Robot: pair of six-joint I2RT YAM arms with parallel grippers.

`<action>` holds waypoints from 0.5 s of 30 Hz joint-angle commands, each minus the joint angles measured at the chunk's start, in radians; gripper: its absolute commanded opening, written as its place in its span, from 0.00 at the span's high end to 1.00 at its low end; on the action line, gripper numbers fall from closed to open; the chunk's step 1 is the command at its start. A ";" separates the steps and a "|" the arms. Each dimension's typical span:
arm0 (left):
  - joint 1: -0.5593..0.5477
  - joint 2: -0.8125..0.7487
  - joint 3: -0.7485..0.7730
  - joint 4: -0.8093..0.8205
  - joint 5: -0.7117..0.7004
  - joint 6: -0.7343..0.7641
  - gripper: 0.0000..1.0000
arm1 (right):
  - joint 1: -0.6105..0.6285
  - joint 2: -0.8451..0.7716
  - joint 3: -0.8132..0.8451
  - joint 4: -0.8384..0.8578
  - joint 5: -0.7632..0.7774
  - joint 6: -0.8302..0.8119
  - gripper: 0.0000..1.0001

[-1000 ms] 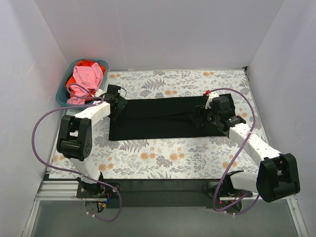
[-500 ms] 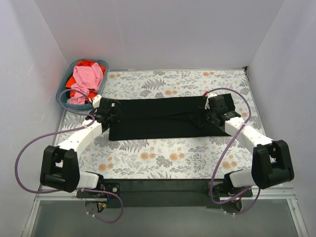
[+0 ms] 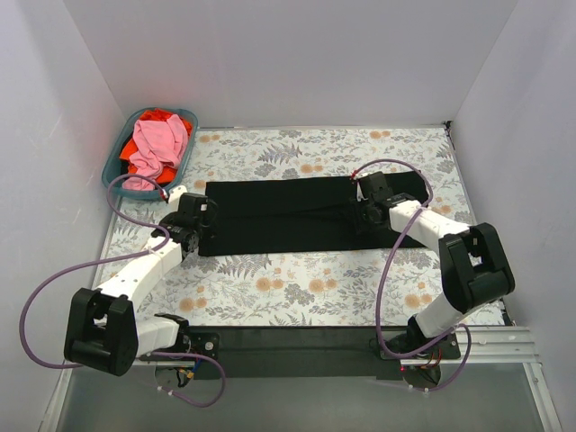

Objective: Fold and stack the t-shirts
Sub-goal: Fold the tshirt

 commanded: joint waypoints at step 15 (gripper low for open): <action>-0.002 -0.037 0.010 0.027 -0.048 0.016 0.24 | 0.086 0.121 0.187 -0.045 0.219 -0.132 0.99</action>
